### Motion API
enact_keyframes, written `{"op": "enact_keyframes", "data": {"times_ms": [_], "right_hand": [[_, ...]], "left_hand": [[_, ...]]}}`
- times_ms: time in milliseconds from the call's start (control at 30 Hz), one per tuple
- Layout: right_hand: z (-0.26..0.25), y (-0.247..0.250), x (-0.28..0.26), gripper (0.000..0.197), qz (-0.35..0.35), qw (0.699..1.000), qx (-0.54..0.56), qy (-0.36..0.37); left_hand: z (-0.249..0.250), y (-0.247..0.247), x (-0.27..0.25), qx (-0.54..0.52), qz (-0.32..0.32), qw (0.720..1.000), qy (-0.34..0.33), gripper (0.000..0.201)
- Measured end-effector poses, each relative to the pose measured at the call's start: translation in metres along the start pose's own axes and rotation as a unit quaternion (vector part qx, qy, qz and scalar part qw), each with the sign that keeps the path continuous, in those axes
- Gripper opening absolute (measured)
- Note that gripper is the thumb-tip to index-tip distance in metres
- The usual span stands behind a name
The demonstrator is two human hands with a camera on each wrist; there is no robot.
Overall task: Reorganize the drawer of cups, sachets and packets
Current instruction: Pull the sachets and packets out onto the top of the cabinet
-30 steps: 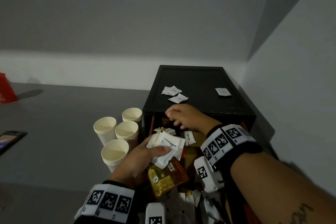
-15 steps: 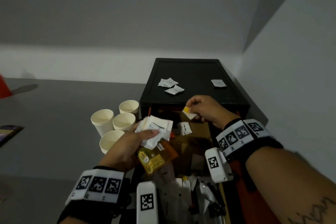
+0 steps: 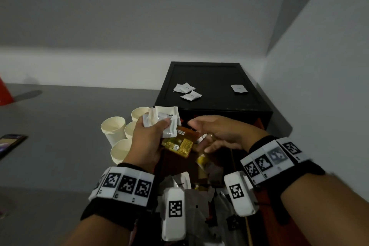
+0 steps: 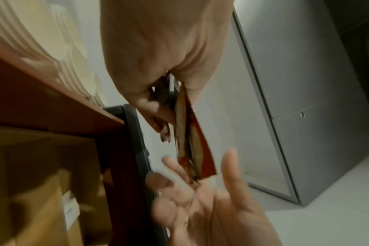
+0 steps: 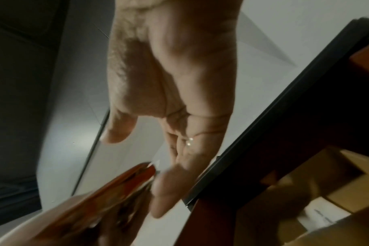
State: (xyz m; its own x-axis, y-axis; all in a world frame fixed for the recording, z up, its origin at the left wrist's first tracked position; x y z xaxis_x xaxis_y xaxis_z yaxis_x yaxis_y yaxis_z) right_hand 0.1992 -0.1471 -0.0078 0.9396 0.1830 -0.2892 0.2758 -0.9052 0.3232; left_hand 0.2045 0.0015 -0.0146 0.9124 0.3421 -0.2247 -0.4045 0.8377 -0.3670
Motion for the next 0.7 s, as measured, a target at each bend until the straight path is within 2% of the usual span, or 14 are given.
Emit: {"op": "enact_keyframes", "data": {"times_ms": [133,267,467,700], "right_hand": [[-0.009,-0.005,-0.001,0.036,0.013,0.999,-0.010,0.044],[-0.011,0.007,-0.005,0.025,0.029,0.997,-0.019,0.064],[-0.010,0.034,-0.008,0.014,0.067,0.996,-0.009,0.065],[-0.013,0.056,-0.009,0.018,0.118,0.989,0.046,0.076]], "left_hand": [[0.004,-0.011,-0.004,-0.004,0.001,1.000,-0.013,0.042],[0.002,-0.012,-0.005,-0.021,-0.005,1.000,0.002,0.033],[0.001,-0.006,0.001,-0.056,-0.008,0.998,0.024,0.035],[-0.005,-0.012,0.001,-0.068,-0.013,0.996,0.048,0.040]]}}
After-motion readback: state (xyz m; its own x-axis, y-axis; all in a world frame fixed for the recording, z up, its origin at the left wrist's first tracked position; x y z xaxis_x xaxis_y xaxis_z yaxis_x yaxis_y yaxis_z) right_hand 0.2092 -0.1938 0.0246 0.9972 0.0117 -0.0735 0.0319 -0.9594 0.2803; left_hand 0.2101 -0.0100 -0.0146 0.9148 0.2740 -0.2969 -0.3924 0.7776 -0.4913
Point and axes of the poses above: each hand's wrist, its own x-axis towards the middle knuckle, its own y-axis out of the back of the hand, z = x × y, the point moved 10 cm from there along x, towards the middle knuckle, and after that the axes turned 15 degrees about z, right-handed, at the moved point
